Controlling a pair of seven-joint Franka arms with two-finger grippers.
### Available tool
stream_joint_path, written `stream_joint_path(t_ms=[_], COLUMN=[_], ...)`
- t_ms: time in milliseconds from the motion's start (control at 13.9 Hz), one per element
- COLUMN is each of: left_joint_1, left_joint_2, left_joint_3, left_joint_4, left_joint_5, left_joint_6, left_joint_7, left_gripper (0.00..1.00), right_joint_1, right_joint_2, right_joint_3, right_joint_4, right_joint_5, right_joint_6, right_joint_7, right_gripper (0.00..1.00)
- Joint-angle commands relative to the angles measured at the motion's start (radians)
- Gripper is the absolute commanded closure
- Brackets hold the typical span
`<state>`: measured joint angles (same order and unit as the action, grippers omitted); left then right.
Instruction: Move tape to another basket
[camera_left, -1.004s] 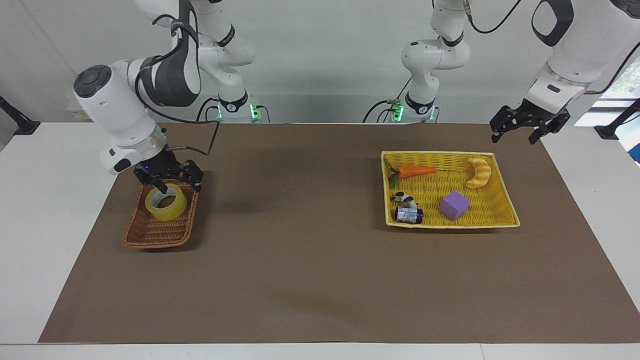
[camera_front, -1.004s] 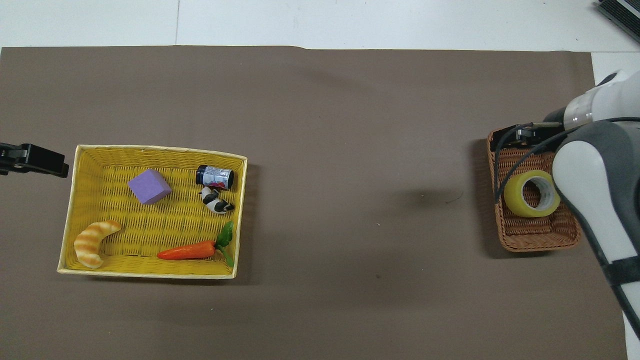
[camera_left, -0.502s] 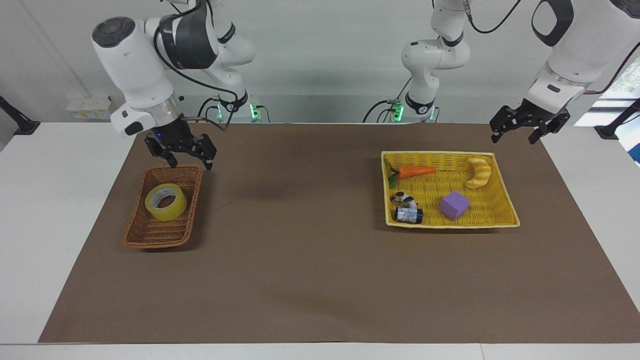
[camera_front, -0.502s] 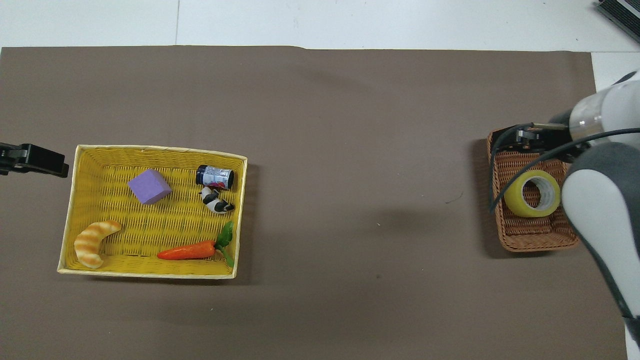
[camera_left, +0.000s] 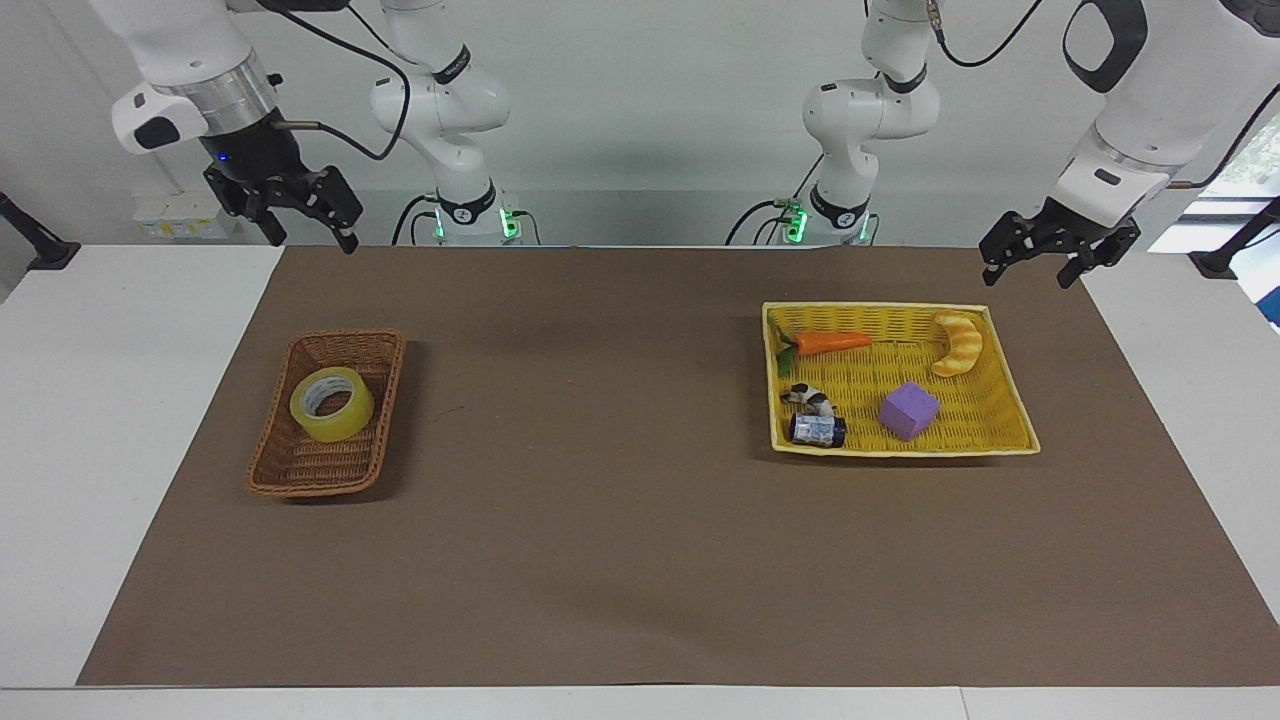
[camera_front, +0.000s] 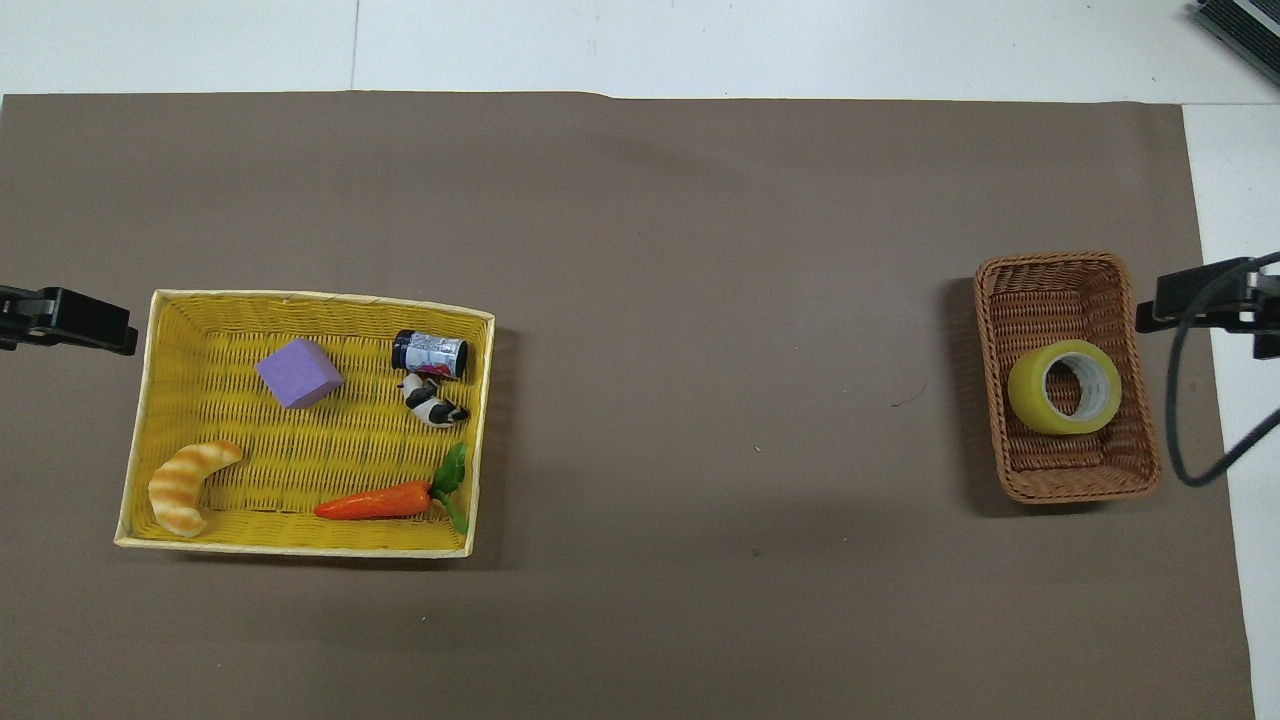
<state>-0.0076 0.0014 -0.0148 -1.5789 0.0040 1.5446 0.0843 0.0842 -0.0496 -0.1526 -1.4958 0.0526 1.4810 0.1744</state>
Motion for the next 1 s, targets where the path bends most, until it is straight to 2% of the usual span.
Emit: stream_joint_path(t_ms=[0, 359, 574, 933], left_joint_1=[0.014, 0.014, 0.014, 0.014], left_joint_2=[0.009, 0.009, 0.009, 0.009], left_joint_3=[-0.011, -0.011, -0.011, -0.011], left_joint_4=[0.023, 0.023, 0.023, 0.023], left_joint_5=[0.018, 0.018, 0.018, 0.018], left_joint_6=[-0.021, -0.021, -0.021, -0.021], left_joint_7=[0.011, 0.011, 0.011, 0.011], left_gripper=[0.00, 0.00, 0.00, 0.00], right_joint_1=[-0.018, -0.012, -0.003, -0.003], right_joint_2=[-0.076, -0.084, -0.091, -0.105], right_joint_3=[0.001, 0.008, 0.024, 0.024], right_joint_4=[-0.085, -0.096, -0.107, -0.126], right_joint_5=[-0.025, -0.034, -0.117, -0.067], right_joint_6=[-0.008, -0.002, -0.001, -0.019], right_joint_7=[0.030, 0.013, -0.053, -0.032], right_gripper=[0.00, 0.00, 0.00, 0.00])
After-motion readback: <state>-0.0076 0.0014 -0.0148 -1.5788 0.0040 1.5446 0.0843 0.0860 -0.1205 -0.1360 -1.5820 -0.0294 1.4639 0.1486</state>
